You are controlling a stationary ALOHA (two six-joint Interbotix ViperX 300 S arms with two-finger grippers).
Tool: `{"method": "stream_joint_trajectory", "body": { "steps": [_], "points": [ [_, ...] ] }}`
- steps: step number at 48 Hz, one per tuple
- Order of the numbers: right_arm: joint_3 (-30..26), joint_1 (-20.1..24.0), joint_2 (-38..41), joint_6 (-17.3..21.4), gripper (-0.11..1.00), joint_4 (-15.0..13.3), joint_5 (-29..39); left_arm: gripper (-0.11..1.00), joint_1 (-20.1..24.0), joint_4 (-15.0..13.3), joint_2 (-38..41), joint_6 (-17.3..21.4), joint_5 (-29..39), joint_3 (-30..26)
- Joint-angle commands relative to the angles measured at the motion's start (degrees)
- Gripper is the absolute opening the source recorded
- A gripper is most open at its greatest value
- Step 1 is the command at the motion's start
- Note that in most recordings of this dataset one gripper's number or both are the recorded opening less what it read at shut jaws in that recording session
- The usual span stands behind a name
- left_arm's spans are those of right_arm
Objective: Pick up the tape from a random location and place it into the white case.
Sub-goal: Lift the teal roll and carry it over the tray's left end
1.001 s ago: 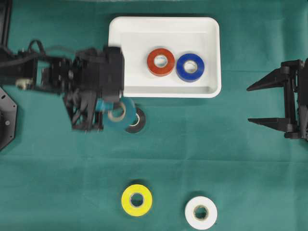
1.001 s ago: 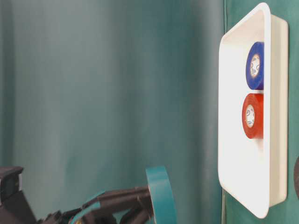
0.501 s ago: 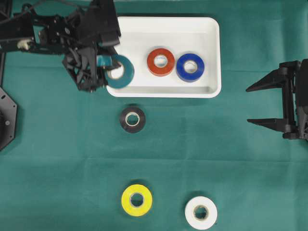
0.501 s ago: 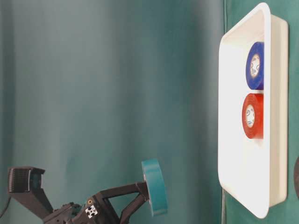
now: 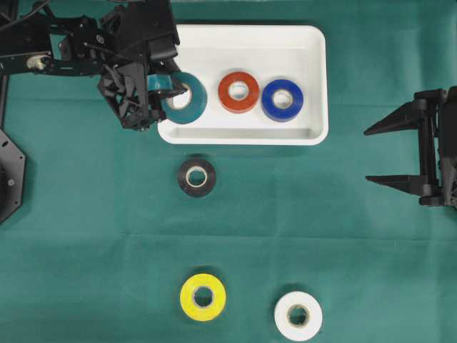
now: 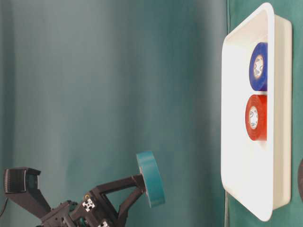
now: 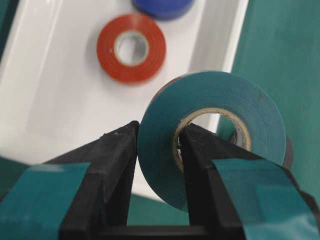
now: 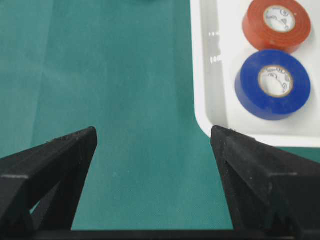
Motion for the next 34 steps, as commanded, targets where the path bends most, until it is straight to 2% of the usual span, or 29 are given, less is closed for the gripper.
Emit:
{"method": "stream_joint_trajectory", "body": {
  "steps": [1, 11, 21, 34],
  "points": [
    [-1.67, -0.09, 0.18, -0.18, 0.87, -0.09, -0.35, 0.22, 0.44, 0.09, 0.79, 0.09, -0.79, -2.55],
    [-1.76, -0.09, 0.35, -0.09, 0.87, 0.0, -0.26, 0.22, 2.11, 0.09, 5.27, 1.05, 1.67, -6.86],
    [-1.76, -0.09, 0.44, -0.09, 0.87, 0.0, 0.09, 0.22, 5.89, 0.09, 5.45, 2.02, 1.67, -6.59],
    [-1.76, -0.09, 0.44, -0.18, 0.87, -0.18, -0.09, 0.22, 5.8, 0.09, 5.71, 1.93, 1.67, -5.71]
  ]
}}
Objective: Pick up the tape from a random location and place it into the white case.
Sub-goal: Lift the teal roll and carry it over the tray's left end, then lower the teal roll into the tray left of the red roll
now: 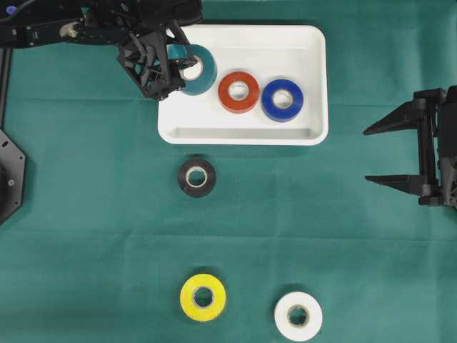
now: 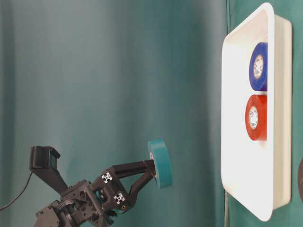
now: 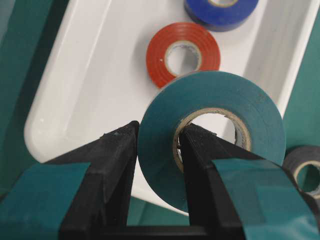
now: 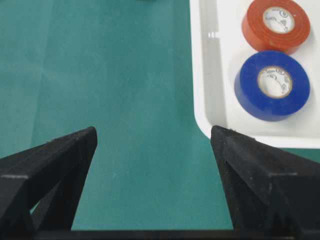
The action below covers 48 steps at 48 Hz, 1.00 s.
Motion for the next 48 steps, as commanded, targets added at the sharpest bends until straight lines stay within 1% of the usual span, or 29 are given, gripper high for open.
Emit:
{"method": "stream_joint_trajectory", "body": {
  "steps": [1, 48],
  "points": [
    [-1.49, -0.09, 0.26, -0.09, 0.87, -0.09, -0.35, 0.22, -0.18, 0.09, -0.7, -0.09, -0.26, -0.7],
    [-1.58, -0.09, 0.18, -0.09, 0.87, -0.09, -0.18, 0.22, -0.26, -0.18, -1.05, -0.26, -0.18, 0.09]
  ]
}}
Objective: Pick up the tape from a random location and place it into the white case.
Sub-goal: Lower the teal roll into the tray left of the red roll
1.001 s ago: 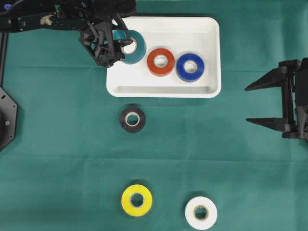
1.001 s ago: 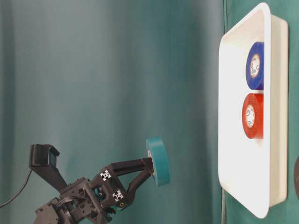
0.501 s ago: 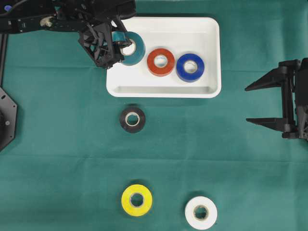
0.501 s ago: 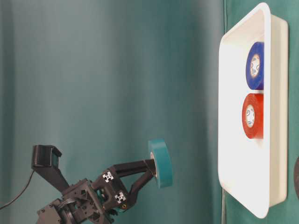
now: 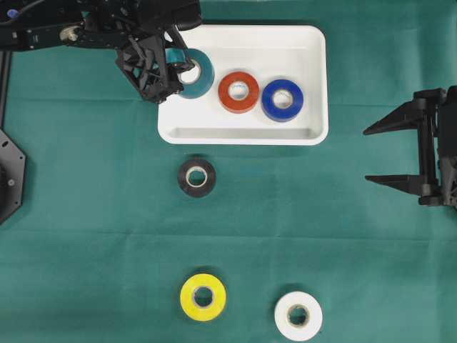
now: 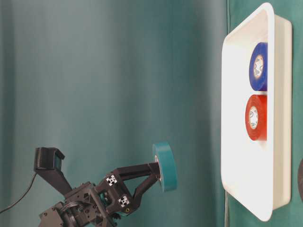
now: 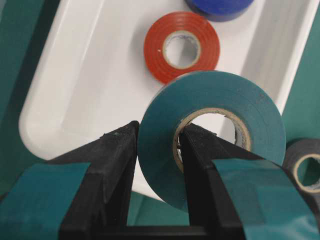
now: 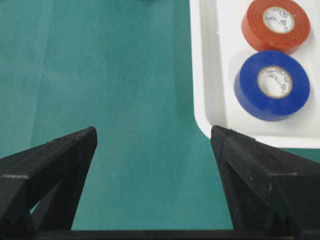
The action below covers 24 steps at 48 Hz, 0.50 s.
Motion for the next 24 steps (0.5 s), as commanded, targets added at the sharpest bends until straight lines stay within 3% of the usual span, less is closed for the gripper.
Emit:
{"method": "stream_joint_trajectory", "body": {
  "steps": [1, 16, 24],
  "points": [
    [-1.58, -0.09, 0.18, -0.18, 0.87, -0.09, -0.26, 0.22, -0.09, -0.09, -1.05, -0.09, -0.26, -0.62],
    [-1.58, -0.09, 0.18, -0.18, 0.87, -0.09, -0.44, 0.22, -0.09, -0.18, -0.7, -0.09, -0.7, 0.09],
    [-1.58, -0.09, 0.26, -0.18, 0.87, -0.09, -0.44, 0.22, -0.09, -0.18, 1.41, -0.09, -5.71, 3.6]
  ]
}}
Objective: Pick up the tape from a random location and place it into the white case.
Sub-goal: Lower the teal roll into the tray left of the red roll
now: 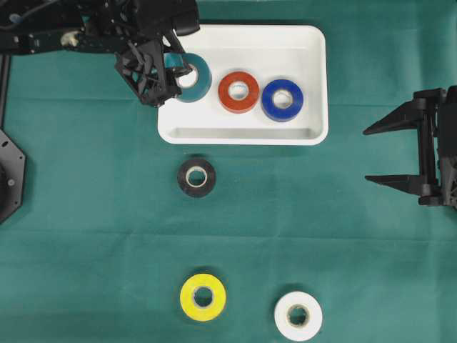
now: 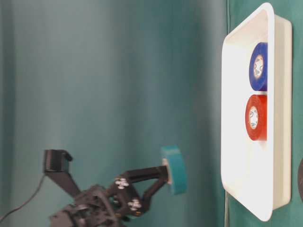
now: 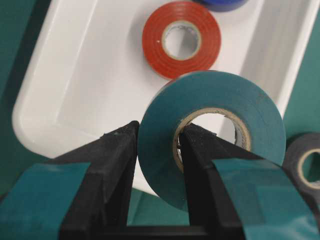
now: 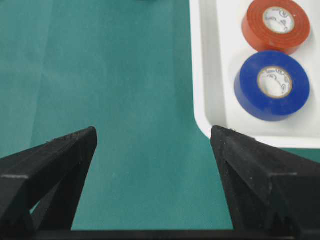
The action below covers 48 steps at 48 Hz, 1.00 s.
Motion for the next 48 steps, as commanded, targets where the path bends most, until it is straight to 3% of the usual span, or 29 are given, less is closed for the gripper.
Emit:
{"method": "stream_joint_trajectory", "body": {
  "steps": [1, 10, 25, 48],
  "points": [
    [-1.58, -0.09, 0.26, -0.09, 0.87, 0.0, -0.35, 0.22, -0.09, -0.09, 0.79, -0.09, -3.69, 1.23],
    [-1.49, -0.09, 0.62, -0.09, 0.87, -0.09, -0.35, 0.22, 0.0, -0.09, 4.92, -0.18, -10.2, 5.1],
    [-1.49, -0.09, 0.97, -0.09, 0.87, 0.0, -0.44, 0.22, 0.62, -0.09, 10.11, -0.35, -17.14, 6.06],
    [-1.58, -0.09, 1.05, -0.09, 0.87, 0.0, -0.44, 0.22, 1.49, -0.09, 10.28, 0.26, -17.58, 6.33]
  ]
}}
